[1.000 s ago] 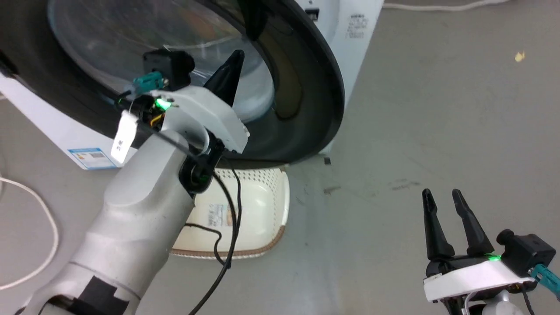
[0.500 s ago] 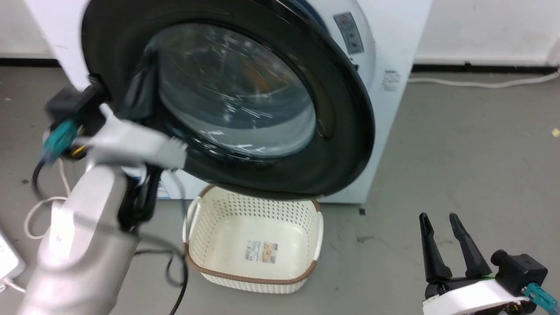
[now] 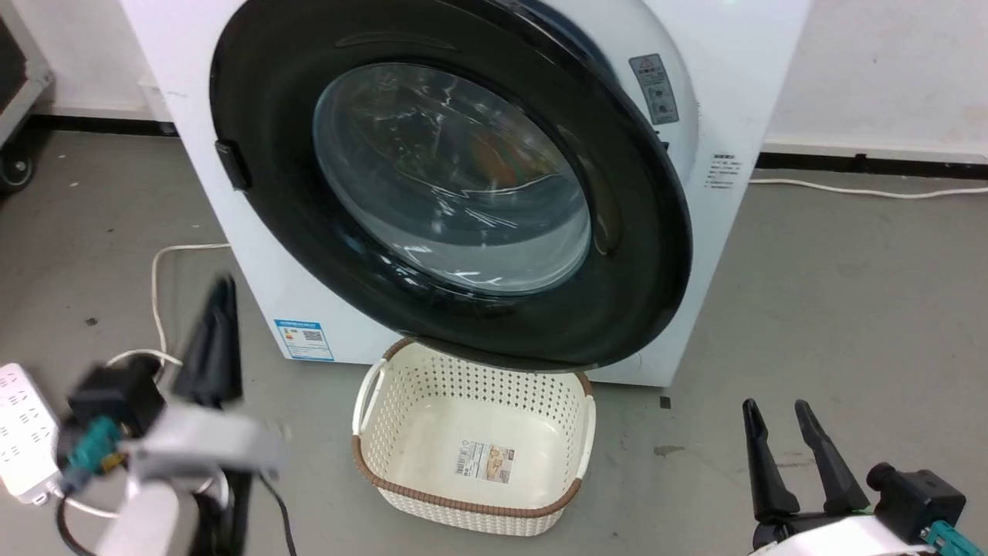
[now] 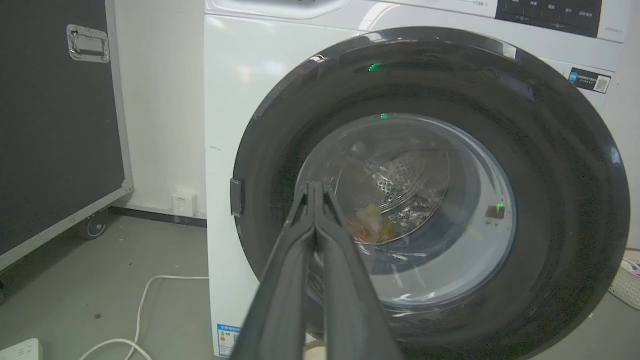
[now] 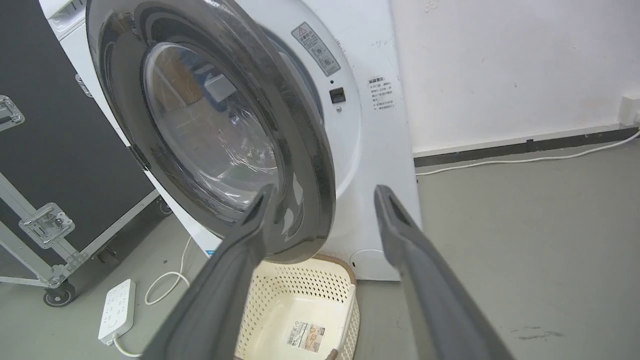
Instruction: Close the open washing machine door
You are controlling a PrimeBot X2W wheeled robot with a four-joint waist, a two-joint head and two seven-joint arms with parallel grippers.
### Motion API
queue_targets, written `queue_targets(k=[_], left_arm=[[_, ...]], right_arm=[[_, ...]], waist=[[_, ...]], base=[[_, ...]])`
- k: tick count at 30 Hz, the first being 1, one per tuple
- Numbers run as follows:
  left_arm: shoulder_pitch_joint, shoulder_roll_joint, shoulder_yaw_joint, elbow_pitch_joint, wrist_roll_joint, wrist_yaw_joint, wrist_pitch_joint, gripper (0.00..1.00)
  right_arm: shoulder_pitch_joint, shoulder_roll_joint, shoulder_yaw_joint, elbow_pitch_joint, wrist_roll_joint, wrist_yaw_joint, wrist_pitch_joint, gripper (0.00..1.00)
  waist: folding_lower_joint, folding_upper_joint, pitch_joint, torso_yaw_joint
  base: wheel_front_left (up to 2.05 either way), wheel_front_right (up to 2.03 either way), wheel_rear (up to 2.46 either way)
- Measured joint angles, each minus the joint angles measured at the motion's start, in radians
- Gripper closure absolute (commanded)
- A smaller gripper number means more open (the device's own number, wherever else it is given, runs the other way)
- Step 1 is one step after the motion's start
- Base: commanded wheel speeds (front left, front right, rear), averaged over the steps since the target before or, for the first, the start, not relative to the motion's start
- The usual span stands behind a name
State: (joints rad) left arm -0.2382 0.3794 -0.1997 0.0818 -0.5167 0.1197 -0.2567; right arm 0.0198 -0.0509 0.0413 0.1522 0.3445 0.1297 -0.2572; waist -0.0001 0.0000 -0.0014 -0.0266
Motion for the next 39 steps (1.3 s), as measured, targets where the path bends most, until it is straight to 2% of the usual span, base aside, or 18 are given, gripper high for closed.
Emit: queue_targets(k=[6, 9, 24, 25, 31, 39], left_arm=[[0.1, -0.016, -0.033, 0.026, -0.038, -0.035, 0.018, 1.0], [0.124, -0.023, -0.041, 0.037, -0.057, -0.038, 0.037, 1.0], [0.198, -0.058, -0.042, 0.037, -0.084, -0.015, 0.034, 1.0], [0.198, -0.059, -0.041, 0.037, -0.078, -0.007, 0.03, 0.02], [0.198, -0.059, -0.042, 0.032, -0.058, 0.009, 0.022, 0.0], [0.196, -0.047, -0.046, -0.011, 0.005, 0.039, 0.012, 0.0]], right_arm=[[0.017, 0.0, 0.002, 0.004, 0.0, 0.0, 0.0, 0.0], [0.021, 0.0, 0.004, 0.008, 0.0, 0.0, 0.0, 0.0], [0.025, 0.0, 0.021, 0.014, 0.0, 0.0, 0.001, 0.0], [0.025, 0.0, 0.021, 0.014, -0.001, 0.0, 0.001, 0.0], [0.028, 0.0, 0.021, 0.003, -0.034, 0.0, 0.02, 0.0], [0.026, 0.0, -0.005, -0.074, -0.154, 0.0, 0.11, 0.0]], waist=[[0.0001, 0.0, -0.004, 0.015], [0.0002, 0.0, -0.005, 0.016], [0.0001, 0.0, 0.0, 0.007], [0.0001, 0.0, 0.0, 0.007], [0.0001, 0.0, 0.0, 0.004], [0.0001, 0.0, 0.014, 0.013]], base=[[0.0, 0.0, 0.0], [0.0, 0.0, 0.0], [0.0, 0.0, 0.0], [0.0, 0.0, 0.0], [0.0, 0.0, 0.0], [0.0, 0.0, 0.0]])
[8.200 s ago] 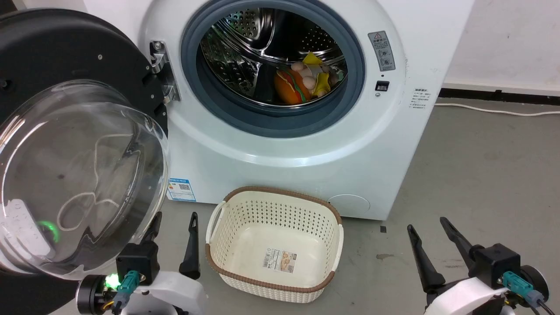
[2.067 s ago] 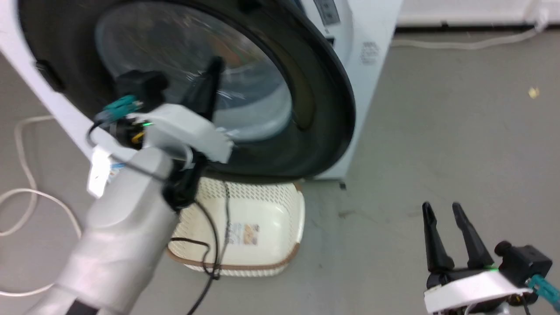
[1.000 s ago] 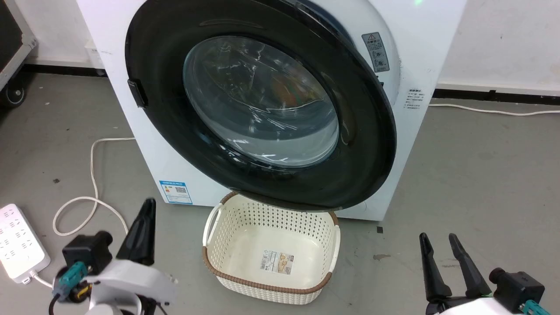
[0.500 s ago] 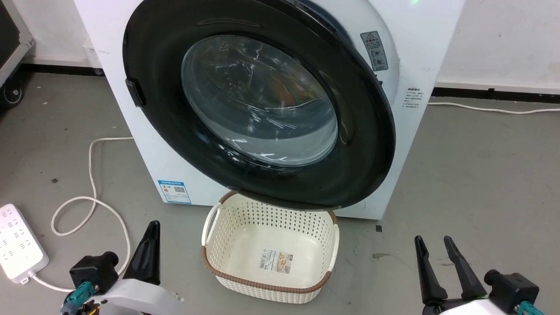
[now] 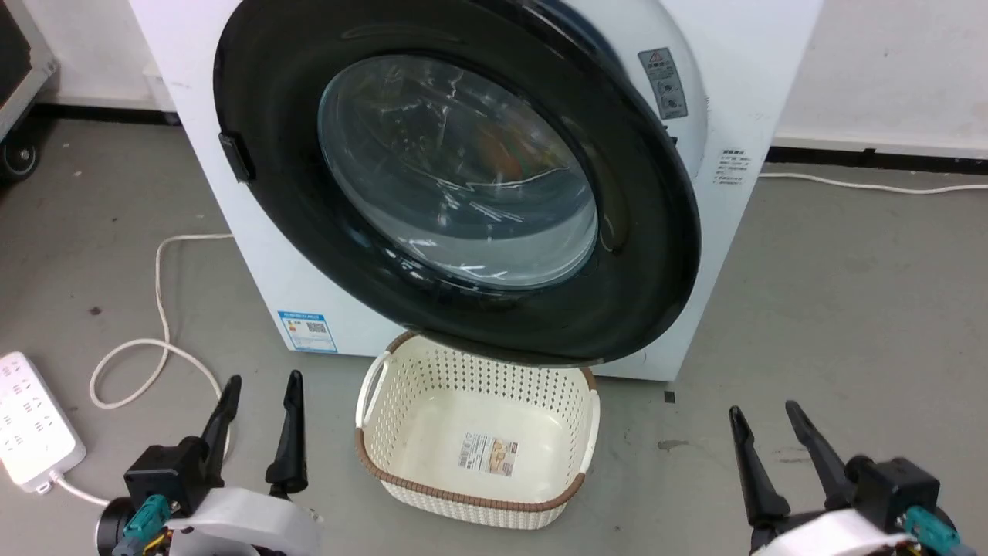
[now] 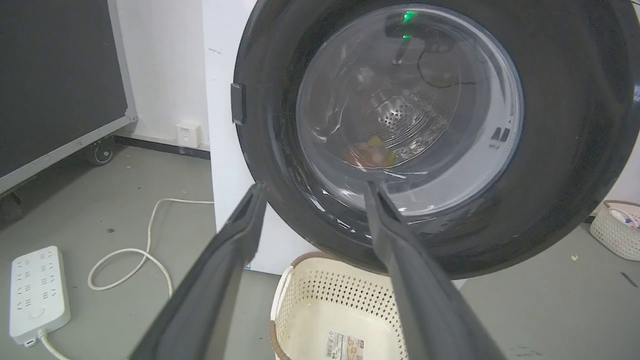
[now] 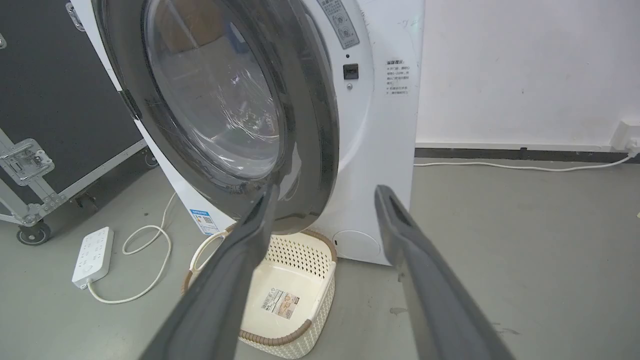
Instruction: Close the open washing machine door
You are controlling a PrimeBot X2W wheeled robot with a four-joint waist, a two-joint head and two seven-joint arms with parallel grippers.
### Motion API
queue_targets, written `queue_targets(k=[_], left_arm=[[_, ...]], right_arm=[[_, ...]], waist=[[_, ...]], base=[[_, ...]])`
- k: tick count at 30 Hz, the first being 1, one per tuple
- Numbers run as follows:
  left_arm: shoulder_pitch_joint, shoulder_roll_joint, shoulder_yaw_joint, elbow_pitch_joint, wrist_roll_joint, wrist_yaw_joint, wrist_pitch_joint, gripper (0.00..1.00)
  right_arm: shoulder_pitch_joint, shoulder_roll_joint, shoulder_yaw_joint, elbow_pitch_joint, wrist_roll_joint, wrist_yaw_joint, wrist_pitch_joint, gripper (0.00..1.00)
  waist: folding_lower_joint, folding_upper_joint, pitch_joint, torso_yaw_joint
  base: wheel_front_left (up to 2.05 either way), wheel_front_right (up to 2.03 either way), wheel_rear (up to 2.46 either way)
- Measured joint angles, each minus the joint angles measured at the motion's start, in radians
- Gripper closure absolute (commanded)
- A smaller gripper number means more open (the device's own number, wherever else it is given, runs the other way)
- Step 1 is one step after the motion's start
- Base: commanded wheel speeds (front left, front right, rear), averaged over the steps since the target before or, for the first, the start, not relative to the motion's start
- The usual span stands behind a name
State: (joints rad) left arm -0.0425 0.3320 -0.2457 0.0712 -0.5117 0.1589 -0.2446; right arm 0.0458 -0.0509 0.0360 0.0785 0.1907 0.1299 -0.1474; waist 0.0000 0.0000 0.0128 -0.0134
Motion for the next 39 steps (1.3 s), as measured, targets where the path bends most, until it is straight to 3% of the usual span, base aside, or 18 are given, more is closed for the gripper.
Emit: queue_targets(k=[1, 2, 3, 4, 15, 20, 26, 39], left_arm=[[0.0, 0.0, 0.0, 0.0, 0.0, 0.0, 0.0, 0.0], [-0.003, 0.002, -0.002, -0.008, 0.013, 0.003, 0.0, 0.0], [-0.004, 0.002, -0.002, -0.013, 0.019, 0.006, -0.001, 0.0], [-0.007, 0.002, -0.003, -0.017, 0.021, 0.007, -0.003, 0.0], [-0.043, -0.011, 0.001, -0.054, 0.043, 0.01, -0.01, 0.0], [-0.077, -0.033, 0.003, -0.061, 0.057, 0.005, -0.012, 0.0], [-0.109, -0.068, 0.018, -0.065, 0.086, -0.017, -0.012, 0.0], [-0.157, -0.115, 0.065, -0.067, 0.129, -0.067, -0.012, 0.0]], right_arm=[[0.0, 0.0, 0.0, 0.0, 0.0, 0.0, 0.0, 0.0], [-0.01, 0.0, 0.0, -0.019, -0.01, 0.0, 0.024, 0.42], [-0.016, 0.0, 0.002, -0.028, -0.013, 0.0, 0.037, 0.76], [-0.022, 0.0, 0.004, -0.034, -0.016, 0.0, 0.051, 1.0], [-0.201, 0.0, 0.046, -0.013, -0.05, 0.0, 0.145, 1.0], [-0.356, 0.0, 0.034, 0.101, -0.06, 0.0, 0.122, 1.0], [-0.478, 0.0, -0.002, 0.227, -0.07, 0.0, 0.07, 1.0], [-0.642, 0.002, -0.132, 0.301, -0.137, 0.002, 0.04, 1.0]], waist=[[0.0, 0.0, 0.0, 0.0], [0.0, 0.0, 0.006, 0.004], [0.0, 0.0, 0.01, 0.006], [-0.0001, 0.0, 0.015, 0.008], [0.0, 0.0, 0.094, 0.031], [0.0001, 0.0, 0.159, 0.055], [0.0002, 0.0, 0.226, 0.088], [0.0001, 0.0, 0.327, 0.118]], base=[[0.0, 0.0, 0.0], [0.0, 0.0, 0.0], [0.0, 0.0, 0.0], [0.0, 0.0, 0.0], [0.0, 0.0, 0.0], [0.0, 0.0, 0.0], [0.0, 0.0, 0.0], [0.0, 0.0, 0.0]])
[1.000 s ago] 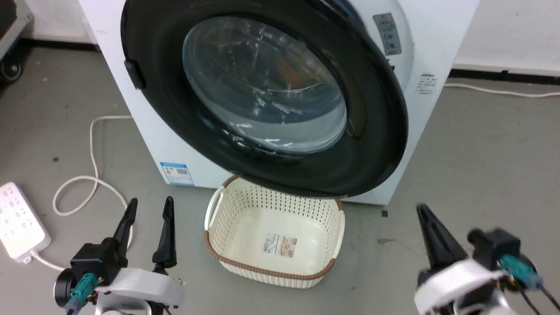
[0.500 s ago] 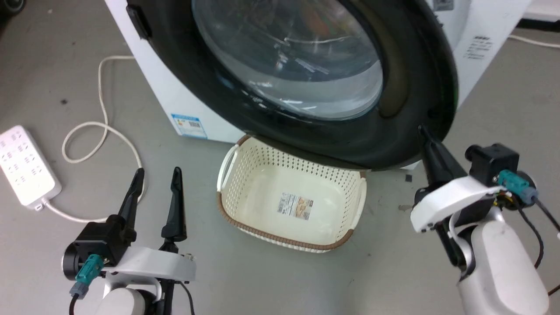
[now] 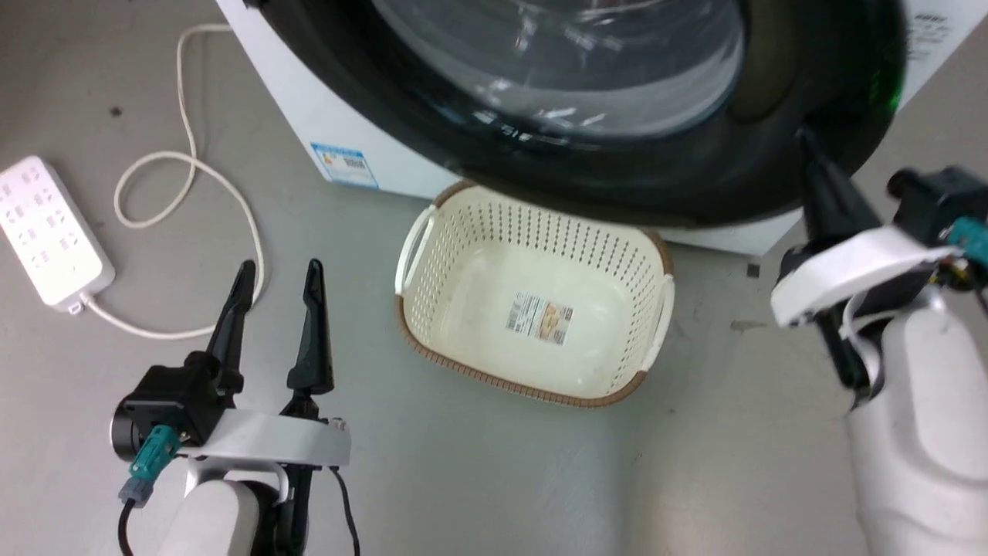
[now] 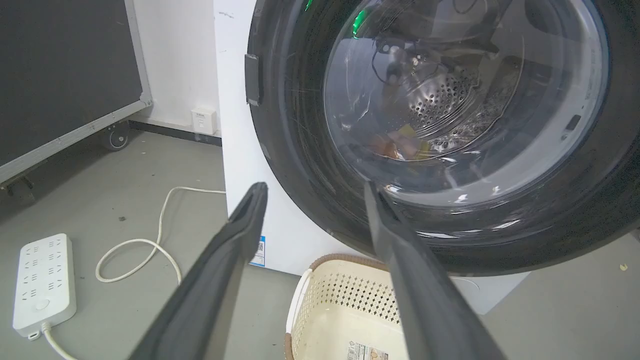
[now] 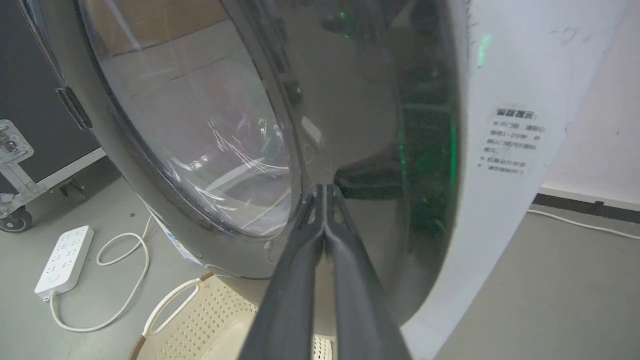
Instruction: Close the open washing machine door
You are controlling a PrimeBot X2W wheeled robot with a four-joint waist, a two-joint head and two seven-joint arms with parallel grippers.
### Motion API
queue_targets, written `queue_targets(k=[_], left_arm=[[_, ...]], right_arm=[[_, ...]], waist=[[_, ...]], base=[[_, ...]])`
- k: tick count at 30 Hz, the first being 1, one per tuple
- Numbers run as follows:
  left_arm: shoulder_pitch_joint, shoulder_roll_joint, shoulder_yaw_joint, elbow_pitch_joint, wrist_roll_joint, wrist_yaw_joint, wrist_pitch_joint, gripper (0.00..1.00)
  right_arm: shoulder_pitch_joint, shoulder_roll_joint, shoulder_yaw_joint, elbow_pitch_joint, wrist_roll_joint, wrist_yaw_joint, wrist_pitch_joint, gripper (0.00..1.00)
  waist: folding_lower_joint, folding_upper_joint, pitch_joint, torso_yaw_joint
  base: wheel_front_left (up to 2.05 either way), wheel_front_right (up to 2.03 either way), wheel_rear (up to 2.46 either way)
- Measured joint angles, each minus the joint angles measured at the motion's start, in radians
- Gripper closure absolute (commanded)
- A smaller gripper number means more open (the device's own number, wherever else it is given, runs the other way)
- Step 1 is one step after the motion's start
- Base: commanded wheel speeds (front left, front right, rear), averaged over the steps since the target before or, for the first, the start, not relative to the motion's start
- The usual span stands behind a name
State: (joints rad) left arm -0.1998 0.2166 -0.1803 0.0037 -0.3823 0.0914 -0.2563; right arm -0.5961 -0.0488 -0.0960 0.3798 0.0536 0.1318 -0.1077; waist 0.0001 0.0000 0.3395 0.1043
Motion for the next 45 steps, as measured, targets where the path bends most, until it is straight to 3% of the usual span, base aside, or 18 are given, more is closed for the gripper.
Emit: queue_targets(k=[18, 31, 45], left_arm=[[-0.047, -0.061, 0.042, 0.001, 0.065, -0.06, 0.0, 0.0], [-0.05, -0.076, 0.075, 0.025, 0.089, -0.081, 0.0, 0.0], [0.023, -0.056, 0.117, 0.086, 0.108, -0.103, 0.0, 0.0]], right_arm=[[-0.213, -0.025, -0.09, 0.084, -0.065, 0.0, -0.015, 1.0], [-0.25, -0.029, -0.079, 0.143, -0.064, 0.001, -0.073, 1.0], [0.117, -0.006, -0.059, -0.047, -0.025, 0.0, -0.125, 1.0]], waist=[[0.0, 0.0, 0.106, 0.027], [0.0, 0.0, 0.081, 0.007], [-0.0004, 0.0001, -0.154, -0.097]], base=[[0.0, 0.0, 0.0], [0.0, 0.0, 0.0], [0.0, 0.0, 0.0]])
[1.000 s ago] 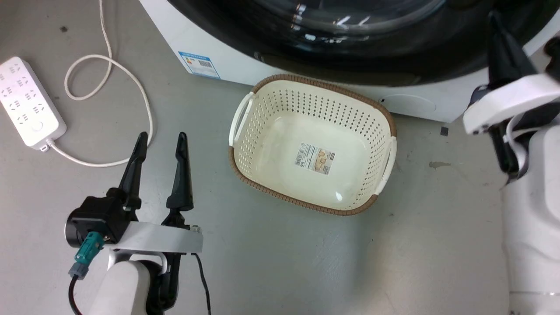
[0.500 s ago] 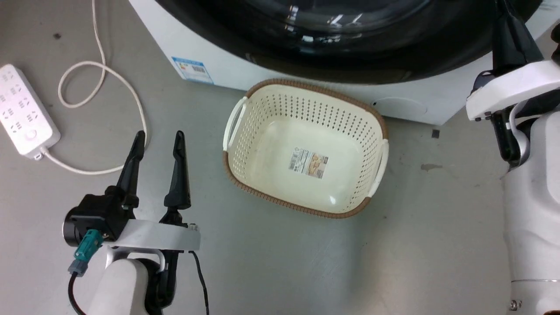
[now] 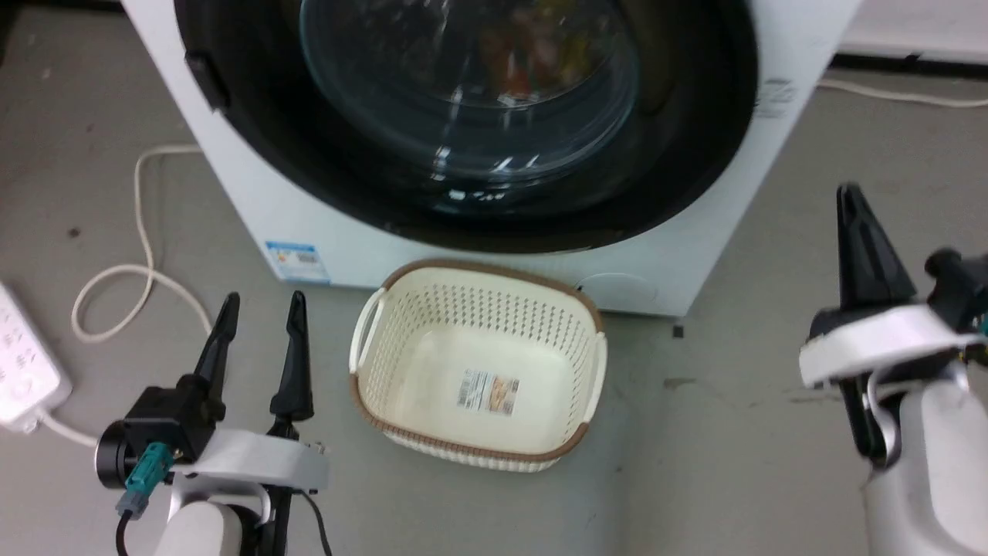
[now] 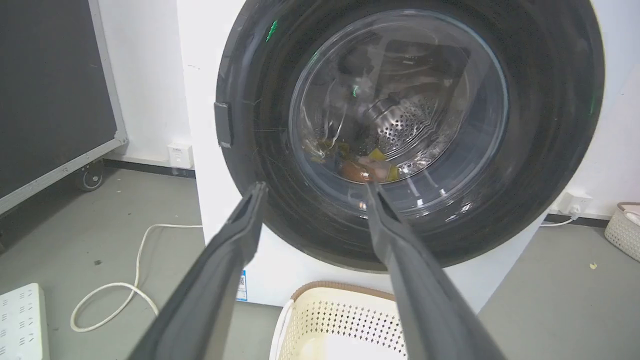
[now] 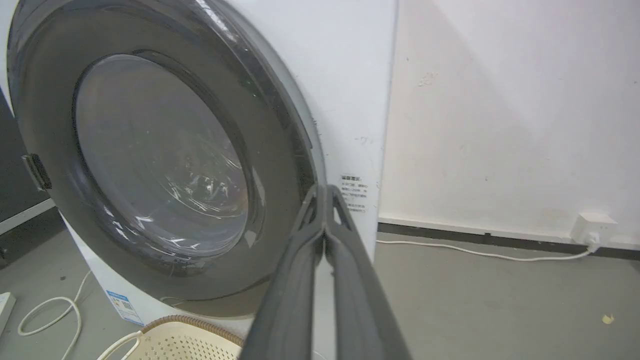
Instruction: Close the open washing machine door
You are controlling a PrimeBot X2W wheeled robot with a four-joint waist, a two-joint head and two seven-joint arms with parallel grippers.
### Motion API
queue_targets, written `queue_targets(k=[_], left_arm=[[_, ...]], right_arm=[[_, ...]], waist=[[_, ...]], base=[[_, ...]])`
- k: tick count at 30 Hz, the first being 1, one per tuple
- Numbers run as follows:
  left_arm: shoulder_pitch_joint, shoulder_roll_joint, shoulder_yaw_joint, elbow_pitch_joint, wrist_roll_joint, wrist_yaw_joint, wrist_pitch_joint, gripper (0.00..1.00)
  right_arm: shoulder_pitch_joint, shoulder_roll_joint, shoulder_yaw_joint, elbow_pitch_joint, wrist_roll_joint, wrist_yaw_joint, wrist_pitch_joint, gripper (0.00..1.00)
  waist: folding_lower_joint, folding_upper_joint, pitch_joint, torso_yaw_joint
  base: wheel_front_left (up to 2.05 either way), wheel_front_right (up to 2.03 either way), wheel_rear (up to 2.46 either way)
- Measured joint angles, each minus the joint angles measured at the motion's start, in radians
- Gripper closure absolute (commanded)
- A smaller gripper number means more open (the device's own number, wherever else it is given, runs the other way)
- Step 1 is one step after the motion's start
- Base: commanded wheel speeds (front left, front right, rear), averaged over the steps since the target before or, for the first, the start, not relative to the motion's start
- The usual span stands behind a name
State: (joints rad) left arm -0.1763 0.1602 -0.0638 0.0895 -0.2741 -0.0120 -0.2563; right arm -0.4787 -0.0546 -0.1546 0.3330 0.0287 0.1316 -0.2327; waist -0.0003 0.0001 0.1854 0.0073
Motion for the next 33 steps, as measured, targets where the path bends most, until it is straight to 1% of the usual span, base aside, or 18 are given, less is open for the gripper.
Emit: queue_targets(k=[1, 2, 3, 4, 5, 6, 10, 11, 15, 17, 21, 29, 30, 31, 32, 33], left_arm=[[0.015, 0.004, 0.002, 0.009, 0.0, 0.0, 0.0, 0.0], [0.015, 0.004, 0.002, 0.009, 0.0, 0.0, 0.0, 0.0], [0.029, 0.005, 0.005, 0.017, 0.0, 0.0, 0.0, 0.0], [0.029, 0.005, 0.005, 0.017, 0.0, 0.0, 0.0, 0.0], [0.043, 0.005, 0.005, 0.022, 0.0, 0.0, 0.0, 0.0], [0.043, 0.005, 0.005, 0.022, 0.0, 0.0, 0.0, 0.0], [0.075, 0.006, -0.002, 0.025, 0.001, 0.005, 0.002, 0.0], [0.075, 0.006, -0.002, 0.025, 0.001, 0.005, 0.002, 0.0], [0.087, 0.008, -0.01, 0.021, 0.001, 0.009, 0.013, 0.0], [0.094, 0.011, -0.015, 0.018, 0.001, 0.01, 0.024, 0.0], [0.097, 0.015, -0.019, 0.016, 0.001, 0.012, 0.041, 0.0], [0.1, 0.017, -0.019, 0.021, -0.006, 0.027, 0.091, 0.0], [0.101, 0.017, -0.02, 0.021, -0.011, 0.027, 0.096, 0.0], [0.102, 0.017, -0.02, 0.021, -0.014, 0.027, 0.099, 0.0], [0.104, 0.017, -0.02, 0.021, -0.016, 0.027, 0.101, 0.0], [0.109, 0.017, -0.02, 0.02, -0.02, 0.028, 0.106, 0.0]], right_arm=[[0.054, 0.0, 0.002, -0.022, 0.021, 0.0, 0.003, 1.0], [0.054, 0.0, 0.002, -0.022, 0.021, 0.0, 0.003, 1.0], [0.108, 0.0, 0.008, -0.035, 0.043, 0.0, 0.012, 1.0], [0.108, 0.0, 0.008, -0.035, 0.043, 0.0, 0.012, 1.0], [0.159, 0.0, 0.014, -0.049, 0.049, 0.0, 0.023, 1.0], [0.159, 0.0, 0.014, -0.049, 0.049, 0.0, 0.023, 1.0], [0.275, 0.001, 0.031, -0.098, 0.061, 0.0, 0.047, 1.0], [0.275, 0.001, 0.031, -0.098, 0.061, 0.0, 0.047, 1.0], [0.358, 0.001, 0.053, -0.145, 0.081, 0.0, 0.073, 1.0], [0.41, 0.001, 0.077, -0.177, 0.098, 0.0, 0.094, 1.0], [0.465, 0.002, 0.104, -0.204, 0.11, 0.0, 0.118, 1.0], [0.499, 0.002, 0.106, -0.233, 0.118, 0.0, 0.132, 1.0], [0.5, 0.002, 0.106, -0.235, 0.122, 0.0, 0.134, 0.94], [0.501, 0.002, 0.107, -0.237, 0.123, 0.0, 0.134, 0.53], [0.501, 0.002, 0.109, -0.238, 0.122, 0.0, 0.134, 0.0], [0.501, 0.002, 0.112, -0.241, 0.122, 0.0, 0.134, 0.0]], waist=[[0.0, 0.0, -0.033, -0.021], [0.0, 0.0, -0.033, -0.021], [-0.0001, 0.0, -0.066, -0.041], [-0.0001, 0.0, -0.066, -0.041], [-0.0001, 0.0, -0.097, -0.058], [-0.0001, 0.0, -0.097, -0.058], [0.0, 0.0, -0.16, -0.085], [0.0, 0.0, -0.16, -0.085], [0.0, 0.0, -0.187, -0.087], [0.0003, 0.0, -0.194, -0.08], [0.0002, 0.0, -0.201, -0.069], [0.0003, 0.0, -0.206, -0.06], [0.0003, -0.0001, -0.206, -0.06], [0.0003, 0.0, -0.205, -0.06], [0.0003, 0.0, -0.205, -0.06], [0.0003, 0.0, -0.205, -0.06]], base=[[0.0, 0.0, 0.0], [0.0, 0.0, 0.0], [0.0, 0.0, 0.0], [0.0, 0.0, 0.0], [0.0, 0.0, 0.0], [0.0, 0.0, 0.0], [0.0, 0.0, 0.0], [0.0, 0.0, 0.0], [0.0, 0.0, 0.0], [0.0, 0.0, 0.0], [0.0, 0.0, 0.0], [0.0, 0.0, 0.0], [0.0, 0.0, 0.0], [0.0, 0.0, 0.0], [0.0, 0.0, 0.0], [0.0, 0.0, 0.0]])
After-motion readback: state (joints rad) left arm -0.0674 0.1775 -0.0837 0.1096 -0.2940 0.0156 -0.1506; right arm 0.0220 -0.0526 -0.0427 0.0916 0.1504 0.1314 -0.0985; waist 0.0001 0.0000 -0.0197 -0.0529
